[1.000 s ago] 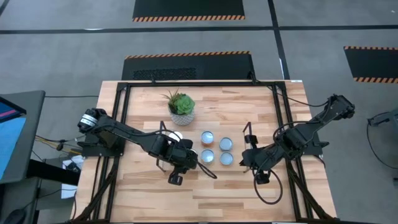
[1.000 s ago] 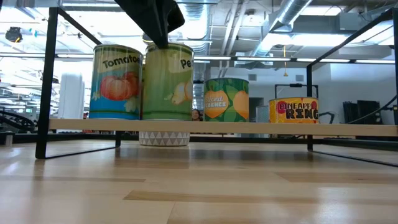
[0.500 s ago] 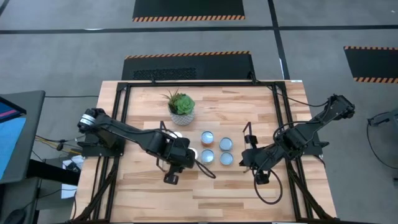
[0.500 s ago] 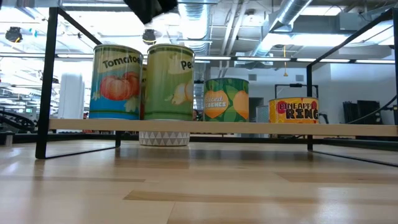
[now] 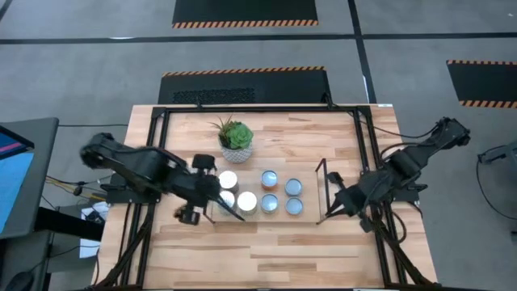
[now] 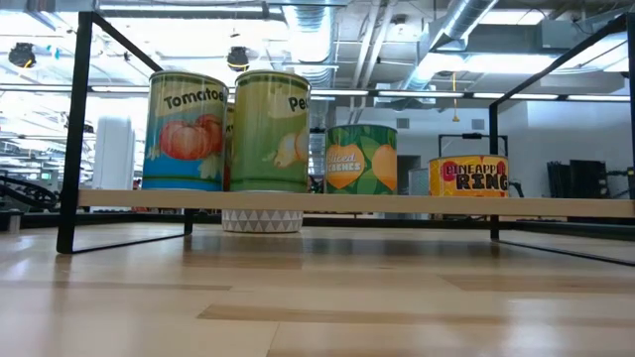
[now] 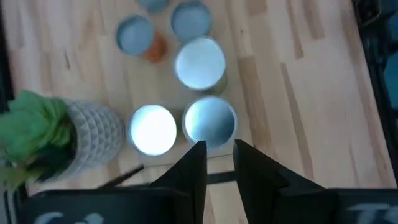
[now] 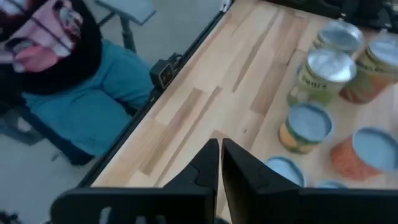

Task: Pick and place cans onto a shelf
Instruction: Return to Home Position

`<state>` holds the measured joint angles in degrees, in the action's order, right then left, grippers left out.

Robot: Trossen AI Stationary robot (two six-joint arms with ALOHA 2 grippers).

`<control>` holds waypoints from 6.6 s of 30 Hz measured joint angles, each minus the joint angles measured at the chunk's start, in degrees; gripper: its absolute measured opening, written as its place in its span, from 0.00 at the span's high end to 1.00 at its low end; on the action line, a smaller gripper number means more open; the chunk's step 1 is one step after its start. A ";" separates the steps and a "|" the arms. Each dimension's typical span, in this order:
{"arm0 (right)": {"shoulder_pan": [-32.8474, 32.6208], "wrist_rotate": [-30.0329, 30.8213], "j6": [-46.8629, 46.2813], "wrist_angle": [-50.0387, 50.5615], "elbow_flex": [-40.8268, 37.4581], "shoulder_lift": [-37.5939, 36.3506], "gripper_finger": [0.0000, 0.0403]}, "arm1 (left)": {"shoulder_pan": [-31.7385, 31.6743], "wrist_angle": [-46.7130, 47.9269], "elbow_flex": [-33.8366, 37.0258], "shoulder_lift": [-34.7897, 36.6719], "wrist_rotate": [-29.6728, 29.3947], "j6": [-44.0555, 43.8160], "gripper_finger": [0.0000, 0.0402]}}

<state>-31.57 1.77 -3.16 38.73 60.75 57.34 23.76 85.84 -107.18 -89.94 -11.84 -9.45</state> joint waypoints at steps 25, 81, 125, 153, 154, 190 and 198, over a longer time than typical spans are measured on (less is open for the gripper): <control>0.23 -5.08 -2.80 -31.53 -50.08 -57.22 0.89 | -11.81 -88.07 89.16 64.49 21.69 -9.03 0.83; 16.94 -1.66 3.78 -38.99 -59.77 -57.24 0.89 | -12.89 -95.27 106.76 82.98 5.08 1.15 0.83; 23.10 -1.72 7.76 -38.35 -59.93 -57.22 0.89 | -23.11 -89.02 106.81 82.98 14.45 6.29 0.83; 23.10 4.61 -2.67 -17.41 -52.77 -57.15 0.89 | -24.04 -88.15 106.80 82.98 14.04 2.92 0.83; 23.10 4.62 -2.56 -17.73 -52.78 -57.15 0.89 | -24.04 -88.15 106.82 82.98 14.04 2.73 0.83; 22.97 4.40 -1.26 -19.12 -49.55 -57.20 0.89 | -24.04 -88.06 106.82 82.82 14.02 -0.24 0.83; 22.97 4.29 1.51 -32.31 -53.77 -57.22 0.89 | -24.04 -88.06 106.82 82.82 14.04 -1.53 0.83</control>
<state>-8.60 6.07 -1.65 6.43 6.98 0.12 -0.27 -2.22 -0.36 -7.11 2.20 -10.98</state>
